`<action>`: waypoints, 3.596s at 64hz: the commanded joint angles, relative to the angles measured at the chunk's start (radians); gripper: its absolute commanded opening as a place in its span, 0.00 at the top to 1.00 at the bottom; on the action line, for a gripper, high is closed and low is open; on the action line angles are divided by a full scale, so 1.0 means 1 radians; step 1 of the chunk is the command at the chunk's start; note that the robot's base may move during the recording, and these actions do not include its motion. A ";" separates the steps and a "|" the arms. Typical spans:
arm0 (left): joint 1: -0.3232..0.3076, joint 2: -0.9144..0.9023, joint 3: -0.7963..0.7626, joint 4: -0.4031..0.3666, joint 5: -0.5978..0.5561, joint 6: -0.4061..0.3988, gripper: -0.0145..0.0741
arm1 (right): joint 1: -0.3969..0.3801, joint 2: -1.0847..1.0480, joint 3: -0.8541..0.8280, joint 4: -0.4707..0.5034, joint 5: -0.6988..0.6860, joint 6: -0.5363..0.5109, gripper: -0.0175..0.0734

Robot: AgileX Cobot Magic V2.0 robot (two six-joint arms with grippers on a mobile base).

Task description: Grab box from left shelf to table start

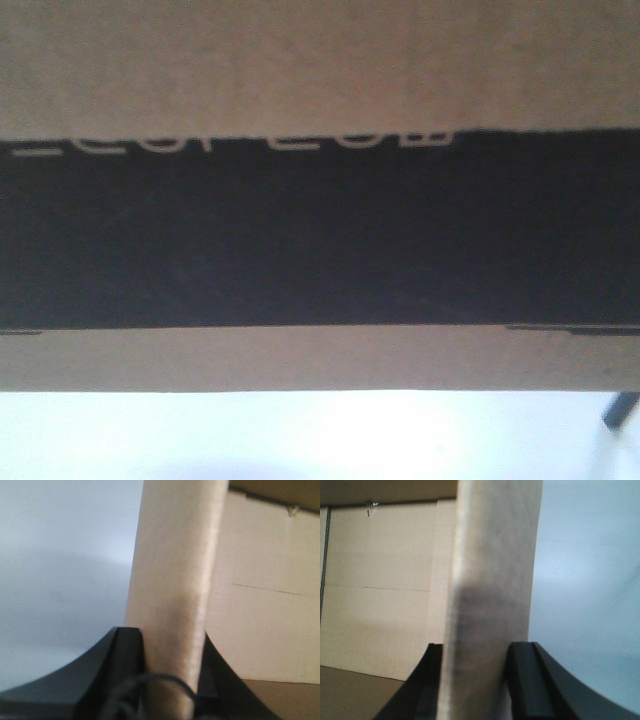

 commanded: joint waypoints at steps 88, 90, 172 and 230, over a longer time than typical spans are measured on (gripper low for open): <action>0.001 -0.005 -0.037 -0.058 0.075 -0.037 0.85 | -0.007 0.004 -0.026 -0.045 0.025 -0.004 0.78; 0.001 -0.005 -0.037 -0.058 0.075 -0.037 0.85 | -0.007 0.004 -0.026 -0.045 0.025 -0.004 0.78; 0.001 -0.005 -0.037 -0.074 0.073 -0.037 0.85 | -0.007 0.004 -0.026 -0.045 0.025 -0.004 0.78; 0.001 -0.005 -0.037 -0.081 0.073 -0.037 0.85 | -0.007 0.005 -0.026 -0.045 0.026 -0.004 0.78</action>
